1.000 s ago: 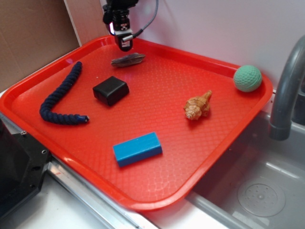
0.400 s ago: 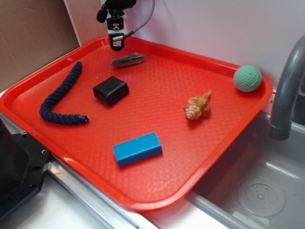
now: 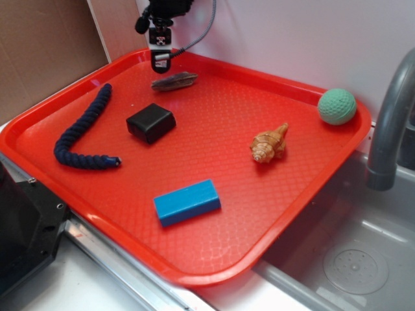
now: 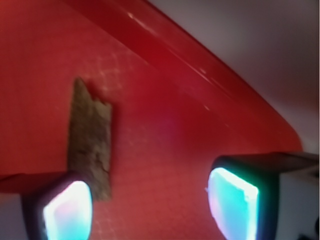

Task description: Grab the wood chip.

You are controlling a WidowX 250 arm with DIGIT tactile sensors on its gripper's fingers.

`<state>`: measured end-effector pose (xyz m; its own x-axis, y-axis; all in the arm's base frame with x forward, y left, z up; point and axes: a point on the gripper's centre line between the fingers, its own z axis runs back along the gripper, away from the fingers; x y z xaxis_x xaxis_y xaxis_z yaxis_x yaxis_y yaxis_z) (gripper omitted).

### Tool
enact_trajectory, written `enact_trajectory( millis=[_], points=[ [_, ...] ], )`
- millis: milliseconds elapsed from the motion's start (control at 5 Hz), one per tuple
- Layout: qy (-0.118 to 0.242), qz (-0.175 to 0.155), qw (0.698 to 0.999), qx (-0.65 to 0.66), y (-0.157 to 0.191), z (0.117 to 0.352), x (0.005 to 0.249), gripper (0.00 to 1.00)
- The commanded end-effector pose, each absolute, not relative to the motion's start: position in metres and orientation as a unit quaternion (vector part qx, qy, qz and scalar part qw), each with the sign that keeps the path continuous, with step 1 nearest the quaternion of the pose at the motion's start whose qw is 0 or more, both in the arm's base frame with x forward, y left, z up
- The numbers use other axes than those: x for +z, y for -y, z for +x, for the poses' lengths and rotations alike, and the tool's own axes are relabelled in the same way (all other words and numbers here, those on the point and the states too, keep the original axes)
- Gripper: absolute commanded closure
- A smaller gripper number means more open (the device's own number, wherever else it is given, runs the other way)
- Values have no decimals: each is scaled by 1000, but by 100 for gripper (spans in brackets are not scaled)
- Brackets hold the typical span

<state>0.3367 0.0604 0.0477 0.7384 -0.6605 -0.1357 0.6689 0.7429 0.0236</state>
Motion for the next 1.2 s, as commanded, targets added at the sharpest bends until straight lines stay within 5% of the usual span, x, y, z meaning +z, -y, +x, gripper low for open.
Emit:
enact_trajectory(
  millis=[0, 200, 400, 1000],
  points=[
    [-64, 31, 906, -418, -29, 344, 16, 0],
    [-83, 32, 881, -464, -18, 335, -2, 0],
    [-107, 25, 885, -452, -26, 331, -15, 100],
    [-118, 51, 905, -405, -43, 331, 0, 100]
  ],
)
